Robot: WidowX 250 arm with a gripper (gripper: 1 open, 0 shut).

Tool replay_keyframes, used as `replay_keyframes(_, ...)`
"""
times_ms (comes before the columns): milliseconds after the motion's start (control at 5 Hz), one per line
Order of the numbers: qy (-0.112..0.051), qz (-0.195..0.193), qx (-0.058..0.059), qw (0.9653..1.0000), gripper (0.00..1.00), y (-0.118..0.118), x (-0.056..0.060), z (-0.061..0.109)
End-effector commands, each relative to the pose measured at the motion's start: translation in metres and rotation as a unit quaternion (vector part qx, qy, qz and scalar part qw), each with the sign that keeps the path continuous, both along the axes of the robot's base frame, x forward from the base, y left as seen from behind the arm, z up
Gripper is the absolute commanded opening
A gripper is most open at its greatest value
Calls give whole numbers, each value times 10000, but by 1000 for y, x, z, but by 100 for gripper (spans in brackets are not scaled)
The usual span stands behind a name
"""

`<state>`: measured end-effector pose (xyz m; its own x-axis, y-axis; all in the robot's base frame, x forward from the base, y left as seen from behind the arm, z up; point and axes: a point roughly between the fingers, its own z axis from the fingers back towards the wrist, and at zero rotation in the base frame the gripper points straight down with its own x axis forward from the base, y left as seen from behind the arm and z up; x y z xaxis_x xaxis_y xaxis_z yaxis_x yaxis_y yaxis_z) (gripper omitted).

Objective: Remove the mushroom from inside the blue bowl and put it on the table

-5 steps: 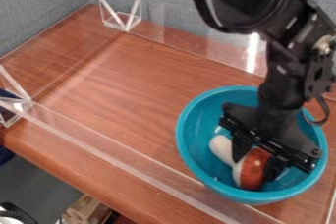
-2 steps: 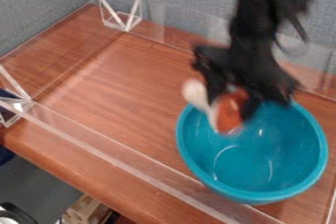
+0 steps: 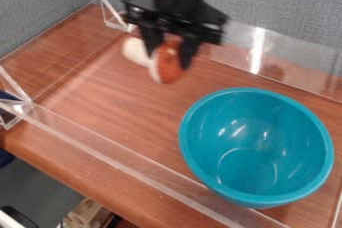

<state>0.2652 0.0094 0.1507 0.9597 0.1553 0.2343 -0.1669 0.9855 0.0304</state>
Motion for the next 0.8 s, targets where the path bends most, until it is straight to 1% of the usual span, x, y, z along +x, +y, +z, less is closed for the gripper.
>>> replay_keyframes(0, -96, 115, 64, 9999, 0, 21, 7, -2)
replay_keyframes(200, 52, 201, 137, 9997, 0, 40, 10, -21)
replay_keyframes(400, 161, 229, 245, 9993, 0, 50, 12, -40)
replay_keyframes(600, 210, 220, 303, 9991, 0, 52, 17, -49)
